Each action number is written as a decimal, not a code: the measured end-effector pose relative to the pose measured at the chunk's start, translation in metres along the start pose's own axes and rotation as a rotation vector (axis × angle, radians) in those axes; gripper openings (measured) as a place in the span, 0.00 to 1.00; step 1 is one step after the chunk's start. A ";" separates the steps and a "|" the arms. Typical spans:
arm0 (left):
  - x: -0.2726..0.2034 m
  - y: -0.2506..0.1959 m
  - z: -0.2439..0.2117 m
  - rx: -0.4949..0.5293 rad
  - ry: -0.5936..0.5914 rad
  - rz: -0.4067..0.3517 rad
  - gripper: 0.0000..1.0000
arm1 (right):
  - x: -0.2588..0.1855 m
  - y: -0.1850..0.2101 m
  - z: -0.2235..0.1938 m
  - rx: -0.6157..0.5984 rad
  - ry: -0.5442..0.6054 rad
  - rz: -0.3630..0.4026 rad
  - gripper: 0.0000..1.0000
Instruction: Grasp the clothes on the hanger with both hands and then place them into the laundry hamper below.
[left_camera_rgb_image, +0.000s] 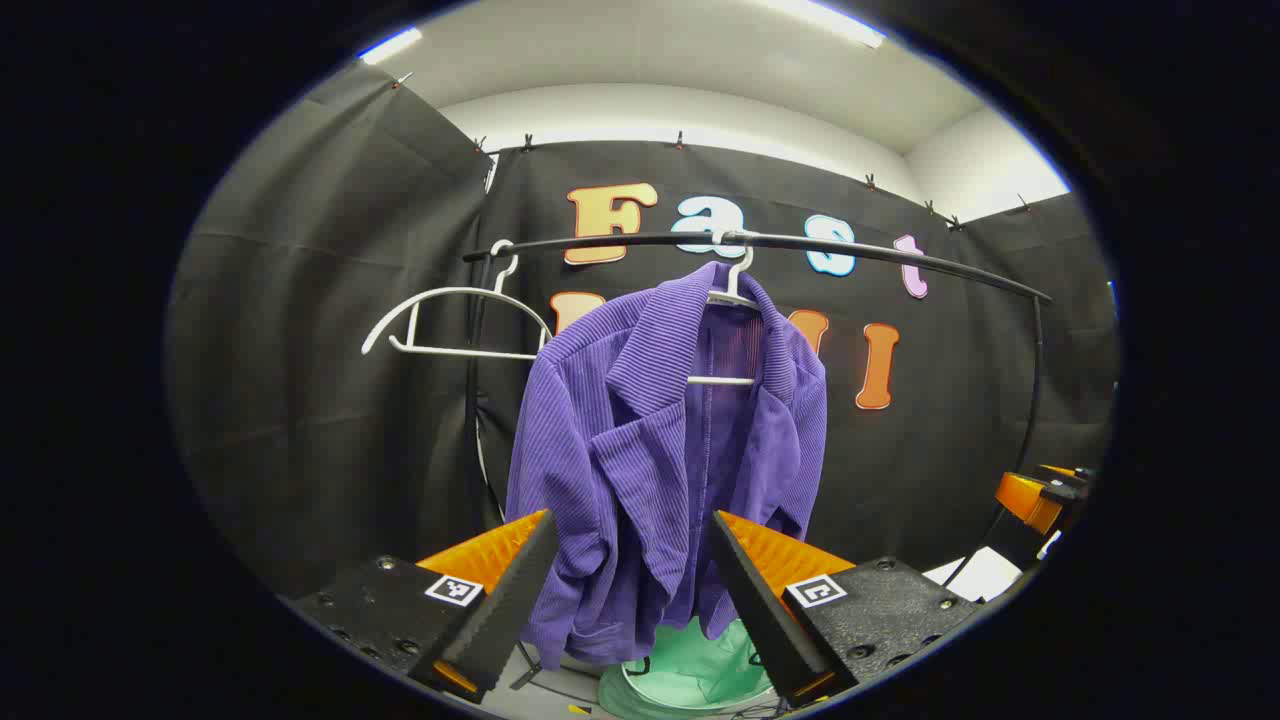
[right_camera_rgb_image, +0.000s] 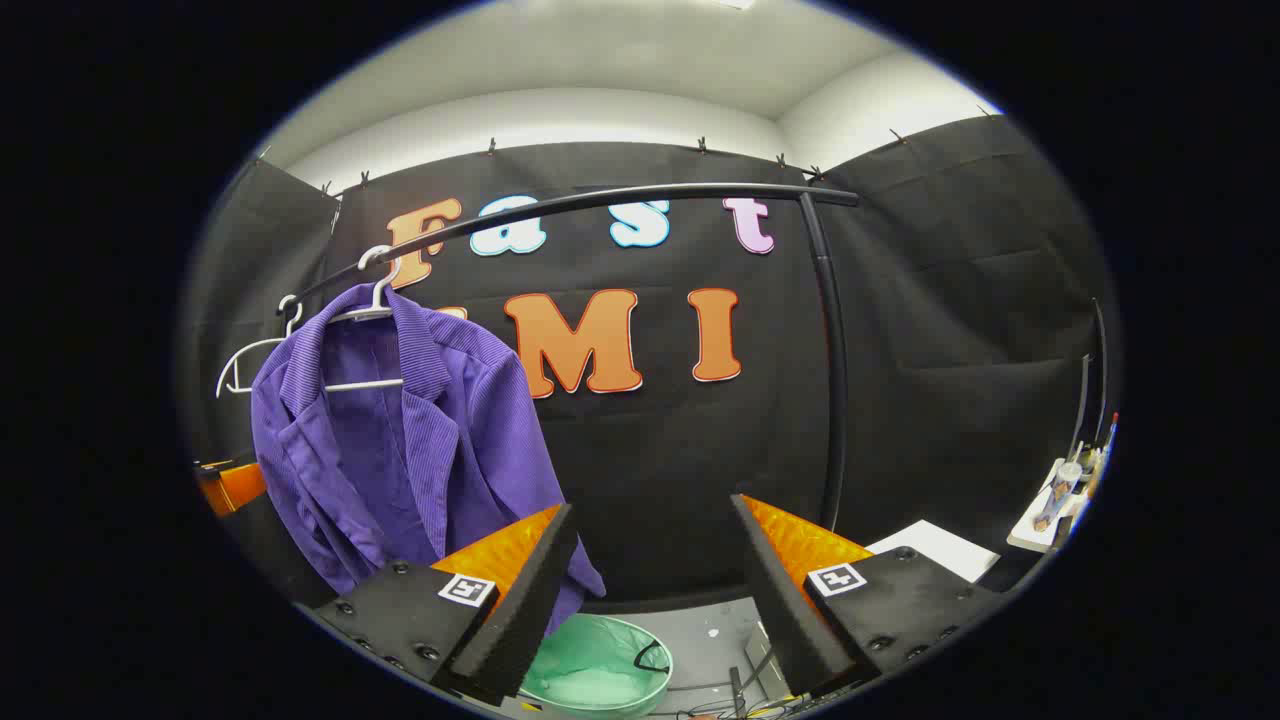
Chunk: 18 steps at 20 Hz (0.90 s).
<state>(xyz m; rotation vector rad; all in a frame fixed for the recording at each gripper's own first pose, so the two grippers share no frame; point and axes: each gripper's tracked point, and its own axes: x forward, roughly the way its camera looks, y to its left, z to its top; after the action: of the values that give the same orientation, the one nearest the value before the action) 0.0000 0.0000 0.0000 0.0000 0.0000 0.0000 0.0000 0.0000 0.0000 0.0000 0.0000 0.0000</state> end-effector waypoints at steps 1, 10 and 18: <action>0.000 -0.001 0.000 -0.003 0.000 0.000 0.92 | 0.000 0.000 -0.001 -0.002 0.001 0.002 0.89; -0.003 -0.029 -0.003 0.006 0.030 0.034 0.92 | 0.016 -0.017 0.007 -0.010 0.010 0.054 0.98; -0.009 -0.055 -0.012 -0.007 0.053 0.110 0.92 | 0.023 -0.033 0.007 -0.013 0.034 0.140 0.98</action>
<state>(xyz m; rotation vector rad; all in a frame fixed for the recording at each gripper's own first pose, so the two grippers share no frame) -0.0093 -0.0546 -0.0119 -0.0070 0.0526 0.1101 0.0231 -0.0331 0.0073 -0.0133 0.0337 0.1402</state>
